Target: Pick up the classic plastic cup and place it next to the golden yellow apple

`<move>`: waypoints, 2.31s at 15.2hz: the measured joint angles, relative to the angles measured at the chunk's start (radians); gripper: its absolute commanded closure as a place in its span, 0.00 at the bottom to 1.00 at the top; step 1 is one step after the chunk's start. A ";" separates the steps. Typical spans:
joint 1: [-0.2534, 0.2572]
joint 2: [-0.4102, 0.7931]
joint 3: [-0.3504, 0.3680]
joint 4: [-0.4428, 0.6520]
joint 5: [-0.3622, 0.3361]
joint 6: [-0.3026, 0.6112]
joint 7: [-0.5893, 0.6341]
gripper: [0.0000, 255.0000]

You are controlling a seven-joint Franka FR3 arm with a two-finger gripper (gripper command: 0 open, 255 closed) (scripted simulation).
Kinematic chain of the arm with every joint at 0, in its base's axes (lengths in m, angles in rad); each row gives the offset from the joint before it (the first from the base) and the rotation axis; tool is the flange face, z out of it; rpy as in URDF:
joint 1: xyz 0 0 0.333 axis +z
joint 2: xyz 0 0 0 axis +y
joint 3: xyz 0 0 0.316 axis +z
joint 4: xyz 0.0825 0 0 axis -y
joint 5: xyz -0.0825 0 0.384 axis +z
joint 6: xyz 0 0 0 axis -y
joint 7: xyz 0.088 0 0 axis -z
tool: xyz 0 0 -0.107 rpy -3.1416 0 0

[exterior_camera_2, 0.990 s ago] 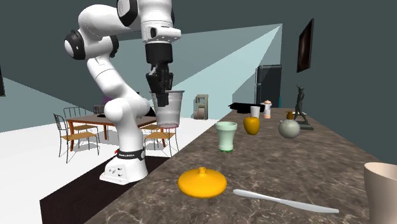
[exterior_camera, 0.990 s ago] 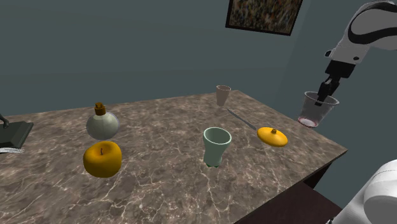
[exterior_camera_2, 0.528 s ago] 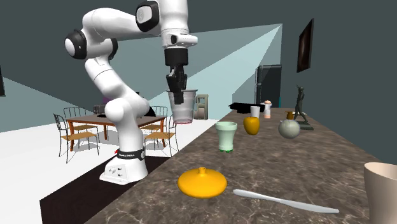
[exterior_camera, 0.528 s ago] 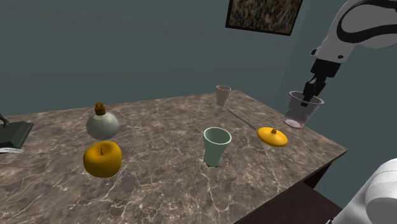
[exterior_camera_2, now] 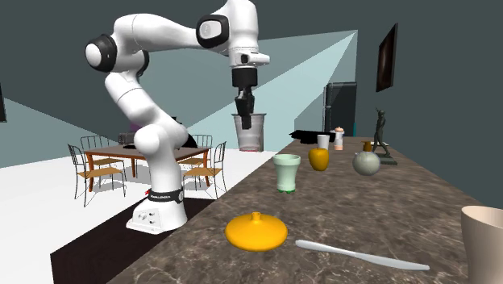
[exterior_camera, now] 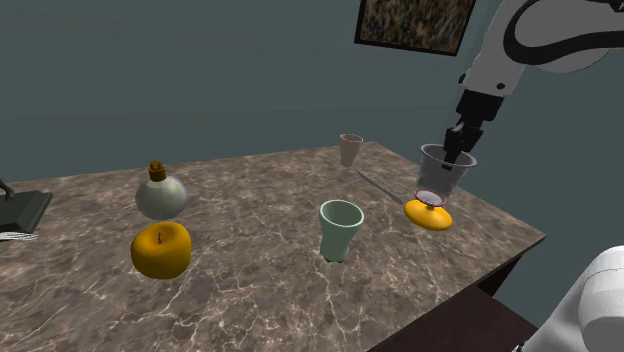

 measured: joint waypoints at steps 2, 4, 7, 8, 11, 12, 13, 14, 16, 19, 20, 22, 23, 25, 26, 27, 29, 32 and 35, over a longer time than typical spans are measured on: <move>0.025 0.024 0.044 0.008 0.031 0.015 0.052 1.00; 0.044 0.043 0.081 0.021 0.056 0.022 0.096 1.00; 0.073 0.082 0.135 0.045 0.092 0.040 0.159 1.00; 0.084 0.103 0.154 0.060 0.104 0.047 0.182 1.00; 0.110 0.148 0.205 0.087 0.133 0.068 0.244 1.00; 0.120 0.168 0.225 0.099 0.143 0.079 0.268 1.00; 0.127 0.189 0.239 0.114 0.150 0.086 0.286 1.00; 0.135 0.206 0.255 0.129 0.157 0.090 0.307 1.00; 0.151 0.243 0.289 0.158 0.170 0.102 0.349 1.00; 0.171 0.319 0.335 0.224 0.182 0.117 0.410 1.00; 0.177 0.346 0.350 0.245 0.184 0.124 0.430 1.00; 0.191 0.402 0.382 0.301 0.186 0.128 0.476 1.00; 0.198 0.425 0.396 0.324 0.186 0.130 0.497 1.00; 0.211 0.479 0.427 0.376 0.182 0.136 0.543 1.00; 0.217 0.504 0.439 0.404 0.179 0.135 0.564 1.00; 0.222 0.542 0.450 0.442 0.172 0.136 0.582 1.00; 0.236 0.606 0.475 0.516 0.158 0.127 0.625 1.00; 0.254 0.676 0.499 0.572 0.140 0.142 0.672 1.00; 0.258 0.685 0.504 0.547 0.138 0.177 0.680 1.00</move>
